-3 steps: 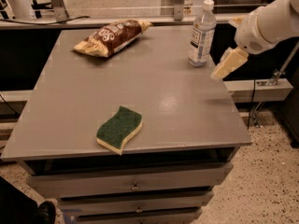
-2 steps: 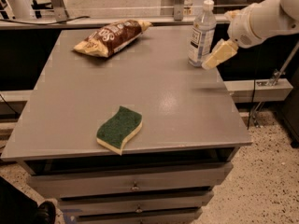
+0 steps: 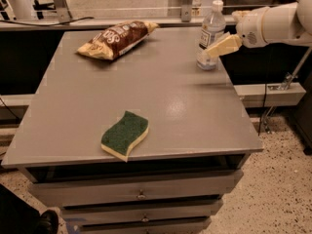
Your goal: Knock blue plastic bottle over
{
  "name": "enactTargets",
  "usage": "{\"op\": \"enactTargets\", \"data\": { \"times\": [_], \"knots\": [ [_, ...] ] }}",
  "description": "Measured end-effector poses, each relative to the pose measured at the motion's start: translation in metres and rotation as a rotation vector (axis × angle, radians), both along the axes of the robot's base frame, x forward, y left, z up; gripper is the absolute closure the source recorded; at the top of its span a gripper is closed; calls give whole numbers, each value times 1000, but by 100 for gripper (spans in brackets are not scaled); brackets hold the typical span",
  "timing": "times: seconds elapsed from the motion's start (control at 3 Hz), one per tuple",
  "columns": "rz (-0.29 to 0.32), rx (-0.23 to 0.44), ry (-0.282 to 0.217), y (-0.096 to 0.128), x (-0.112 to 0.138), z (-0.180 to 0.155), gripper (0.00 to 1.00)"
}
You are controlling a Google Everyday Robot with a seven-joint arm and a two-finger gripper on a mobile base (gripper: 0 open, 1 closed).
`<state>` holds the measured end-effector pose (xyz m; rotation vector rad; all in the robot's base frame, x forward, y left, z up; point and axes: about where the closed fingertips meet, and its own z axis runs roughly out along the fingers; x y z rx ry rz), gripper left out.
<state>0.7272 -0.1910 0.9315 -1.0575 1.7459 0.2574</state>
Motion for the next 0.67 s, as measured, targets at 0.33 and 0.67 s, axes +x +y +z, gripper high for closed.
{"op": "enactTargets", "data": {
  "times": [0.33,0.67],
  "knots": [
    [53,191,16,16,-9,4,0],
    [162,333,36,49,-33,16,0]
  ]
}}
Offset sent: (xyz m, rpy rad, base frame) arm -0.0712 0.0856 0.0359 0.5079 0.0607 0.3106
